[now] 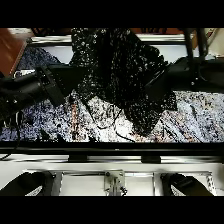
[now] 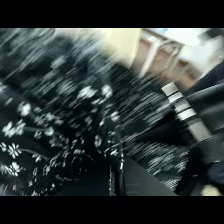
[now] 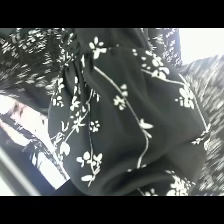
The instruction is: Fold the shirts.
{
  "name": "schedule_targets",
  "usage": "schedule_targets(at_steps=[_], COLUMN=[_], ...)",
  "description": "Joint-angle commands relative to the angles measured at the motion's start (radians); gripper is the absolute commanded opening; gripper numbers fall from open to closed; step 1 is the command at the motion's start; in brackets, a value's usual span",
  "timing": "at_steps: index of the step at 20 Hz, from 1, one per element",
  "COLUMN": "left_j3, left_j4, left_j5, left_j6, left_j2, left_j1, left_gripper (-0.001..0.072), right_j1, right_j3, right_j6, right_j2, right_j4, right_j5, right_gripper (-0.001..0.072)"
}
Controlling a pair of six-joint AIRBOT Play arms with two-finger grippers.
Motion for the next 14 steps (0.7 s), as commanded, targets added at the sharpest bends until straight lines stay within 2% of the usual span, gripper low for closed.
schedule_targets(at_steps=[1, 3, 4, 5, 6, 7, 8, 10, 13, 14], left_j3=[0.0, 0.0, 0.0, 0.0, 0.0, 0.0, 0.0, 0.0, 0.006, 0.016], left_j4=[0.062, 0.062, 0.062, 0.047, 0.031, 0.012, -0.001, -0.013, -0.017, -0.017], left_j5=[-0.058, -0.013, 0.008, 0.016, 0.018, 0.022, 0.03, 0.062, 0.188, 0.211], left_j6=[-0.05, -0.076, -0.076, -0.076, -0.075, -0.075, -0.075, -0.071, -0.069, -0.037], left_j2=[0.0, -0.021, -0.034, -0.048, -0.063, -0.077, -0.086, -0.088, -0.078, -0.078], left_j1=[0.101, 0.13, 0.131, 0.129, 0.125, 0.122, 0.119, 0.119, 0.118, 0.112], left_gripper=[0.0052, 0.0057, 0.0103, 0.0228, 0.0398, 0.0517, 0.0554, 0.0554, 0.0554, 0.0556], right_j1=[0.001, 0.001, 0.001, 0.001, 0.002, 0.002, 0.001, 0.001, 0.001, 0.001], right_j3=[0.001, 0.001, 0.001, 0.001, 0.001, 0.001, 0.001, 0.001, 0.001, 0.001], right_j6=[0.006, 0.002, 0.002, 0.002, 0.002, 0.002, 0.002, 0.019, 0.107, 0.108], right_j2=[0.067, 0.082, 0.082, 0.079, 0.078, 0.078, 0.078, 0.078, 0.078, 0.078], right_j4=[0.012, 0.08, 0.129, 0.17, 0.186, 0.183, 0.17, 0.11, -0.014, -0.019], right_j5=[-0.081, -0.065, -0.05, -0.035, -0.027, -0.027, -0.029, -0.031, -0.031, -0.024], right_gripper=[0.0059, 0.0059, 0.006, 0.0059, 0.0059, 0.006, 0.0059, 0.0059, 0.006, 0.006])
